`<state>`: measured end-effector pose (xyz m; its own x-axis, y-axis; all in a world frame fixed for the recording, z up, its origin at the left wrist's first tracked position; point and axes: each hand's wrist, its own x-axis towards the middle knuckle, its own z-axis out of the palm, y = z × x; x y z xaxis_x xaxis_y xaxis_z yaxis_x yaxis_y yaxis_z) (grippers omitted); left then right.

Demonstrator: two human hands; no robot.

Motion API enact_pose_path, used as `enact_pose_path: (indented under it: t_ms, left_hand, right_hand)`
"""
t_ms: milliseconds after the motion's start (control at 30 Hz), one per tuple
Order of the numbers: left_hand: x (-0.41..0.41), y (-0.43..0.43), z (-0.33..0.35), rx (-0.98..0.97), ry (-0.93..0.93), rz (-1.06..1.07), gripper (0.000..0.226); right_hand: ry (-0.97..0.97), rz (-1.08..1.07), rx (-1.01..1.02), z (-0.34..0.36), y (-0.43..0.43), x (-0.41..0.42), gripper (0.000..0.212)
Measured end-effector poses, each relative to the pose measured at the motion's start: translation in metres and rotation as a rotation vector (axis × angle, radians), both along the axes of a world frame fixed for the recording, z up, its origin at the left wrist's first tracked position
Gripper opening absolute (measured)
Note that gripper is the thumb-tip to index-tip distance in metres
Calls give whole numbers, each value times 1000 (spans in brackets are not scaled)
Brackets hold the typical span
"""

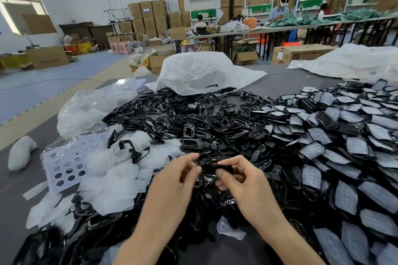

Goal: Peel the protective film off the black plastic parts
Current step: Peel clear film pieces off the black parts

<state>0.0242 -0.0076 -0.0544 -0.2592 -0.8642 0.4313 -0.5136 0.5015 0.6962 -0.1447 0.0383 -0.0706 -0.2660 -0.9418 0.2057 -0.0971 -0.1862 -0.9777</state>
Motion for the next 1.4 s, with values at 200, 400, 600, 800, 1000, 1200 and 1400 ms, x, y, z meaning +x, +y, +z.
enact_pose_path:
  t_ms: [200,400,600,800,1000,1200,1400]
  left_hand:
    - [54,-64,15,-4,-686,319,36]
    - [59,-73,13,-93,-712,308,13]
    - [59,-55,17,-174,-609,293,8]
    - [13,-5,34,-24,249,20,17]
    - [-26,15,7,230,341,-146,26]
    - [-19,19,0,171,247,-144,33]
    - [-19,15,-7,58,297,32,21]
  right_hand:
    - [-111,-146,-7,-5,-4,-9,14]
    - [-101,-162,-1,-6,-6,-10,13]
    - [-167,-176,1,-5,-6,-11,13]
    - [-495,-108,39,-1,-9,-11,10]
    - [-676,-85,49,3,-10,-15,12]
    - [-617,47,116,3,-5,-11,14]
    - [-517,122,139,4,0,-2,25]
